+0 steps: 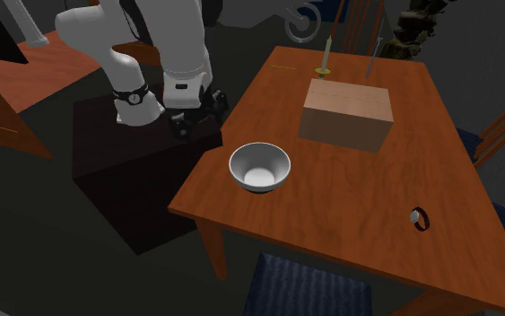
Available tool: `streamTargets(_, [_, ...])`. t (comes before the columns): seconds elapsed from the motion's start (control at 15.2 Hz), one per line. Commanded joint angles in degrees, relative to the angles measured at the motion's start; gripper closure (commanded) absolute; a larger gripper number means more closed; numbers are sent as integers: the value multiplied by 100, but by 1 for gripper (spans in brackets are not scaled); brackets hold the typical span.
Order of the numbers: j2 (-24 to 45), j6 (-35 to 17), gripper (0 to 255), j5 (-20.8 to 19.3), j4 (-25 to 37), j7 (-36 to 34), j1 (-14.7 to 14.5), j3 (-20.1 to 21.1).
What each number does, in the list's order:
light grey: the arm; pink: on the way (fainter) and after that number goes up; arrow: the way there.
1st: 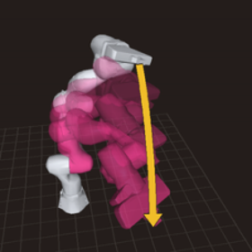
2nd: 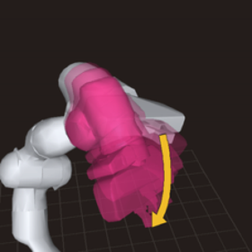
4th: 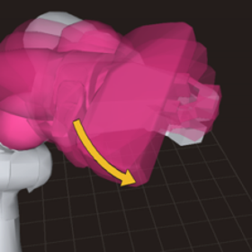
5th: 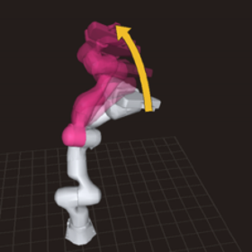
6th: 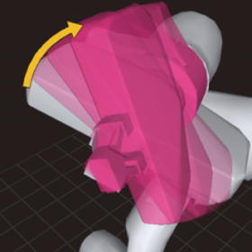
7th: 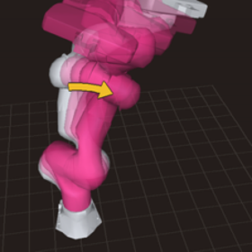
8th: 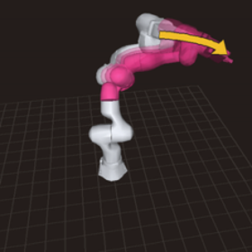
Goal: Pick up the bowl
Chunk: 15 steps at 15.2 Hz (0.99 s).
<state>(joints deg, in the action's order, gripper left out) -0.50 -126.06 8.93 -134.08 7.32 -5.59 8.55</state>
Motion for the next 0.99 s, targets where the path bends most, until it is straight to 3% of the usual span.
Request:
streamTargets(0.0, [490,-296,0,5,179,18,-34,35])
streamTargets(0.53, [2311,-870,0,-77,1361,-29,-241,135])
streamTargets(0.92, [2741,-1187,0,-104,1467,-5,-279,119])
